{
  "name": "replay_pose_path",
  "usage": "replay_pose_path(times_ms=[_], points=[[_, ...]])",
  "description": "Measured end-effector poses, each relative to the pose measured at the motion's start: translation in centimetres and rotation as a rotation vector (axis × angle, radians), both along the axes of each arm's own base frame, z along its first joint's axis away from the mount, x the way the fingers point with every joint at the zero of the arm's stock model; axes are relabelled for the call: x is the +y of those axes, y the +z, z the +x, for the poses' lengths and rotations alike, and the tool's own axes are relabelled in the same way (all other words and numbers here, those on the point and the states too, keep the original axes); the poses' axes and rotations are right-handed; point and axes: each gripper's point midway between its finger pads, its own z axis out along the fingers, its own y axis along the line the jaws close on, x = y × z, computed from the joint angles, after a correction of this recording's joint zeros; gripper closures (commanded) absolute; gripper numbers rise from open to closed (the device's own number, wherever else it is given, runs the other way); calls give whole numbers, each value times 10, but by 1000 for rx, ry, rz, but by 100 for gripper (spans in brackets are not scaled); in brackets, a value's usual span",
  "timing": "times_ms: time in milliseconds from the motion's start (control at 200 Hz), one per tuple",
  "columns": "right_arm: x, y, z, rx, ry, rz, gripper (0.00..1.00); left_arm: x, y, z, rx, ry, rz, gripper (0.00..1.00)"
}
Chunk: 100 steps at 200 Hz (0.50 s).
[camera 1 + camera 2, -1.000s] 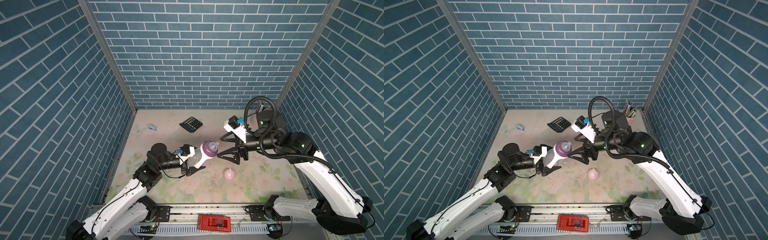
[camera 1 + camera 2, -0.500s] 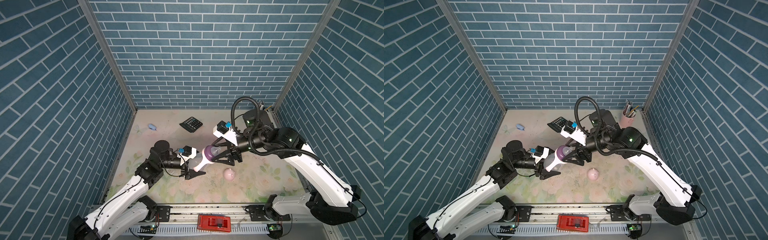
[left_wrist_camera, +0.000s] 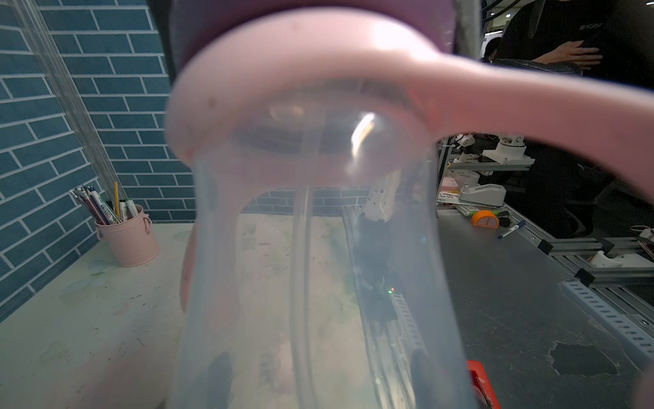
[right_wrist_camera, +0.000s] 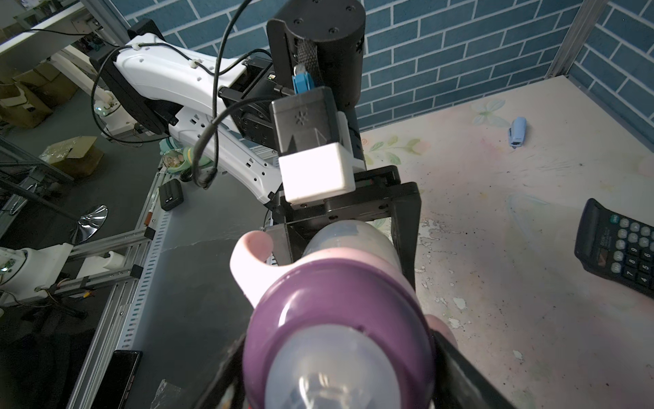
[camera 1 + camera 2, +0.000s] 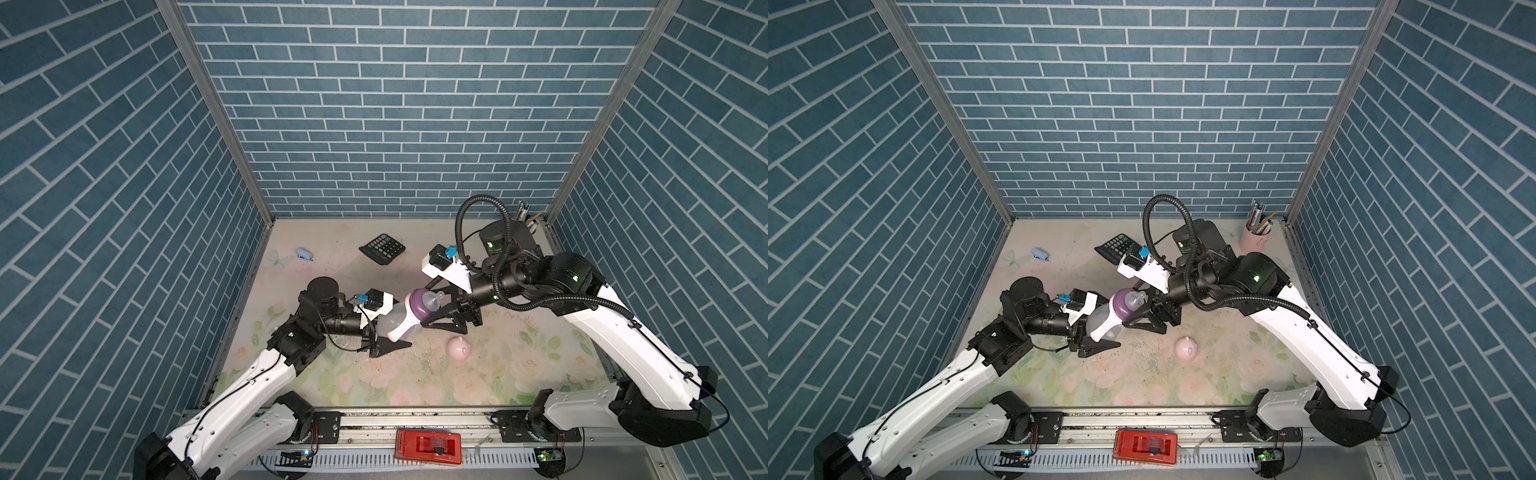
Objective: Assemble the baby bottles
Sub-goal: Screw the nipple onto the baby bottle.
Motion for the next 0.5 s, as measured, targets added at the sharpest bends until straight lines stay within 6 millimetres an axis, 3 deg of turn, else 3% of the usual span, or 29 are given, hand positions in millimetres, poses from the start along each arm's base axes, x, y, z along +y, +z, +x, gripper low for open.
replay_pose_path(times_ms=[80, 500], points=[[0, -1, 1, -4, -7, -4, 27, 0, -1, 1, 5, 0, 3, 75], [5, -6, 12, 32, -88, 12, 57, 4, -6, 16, -58, 111, 36, 77]])
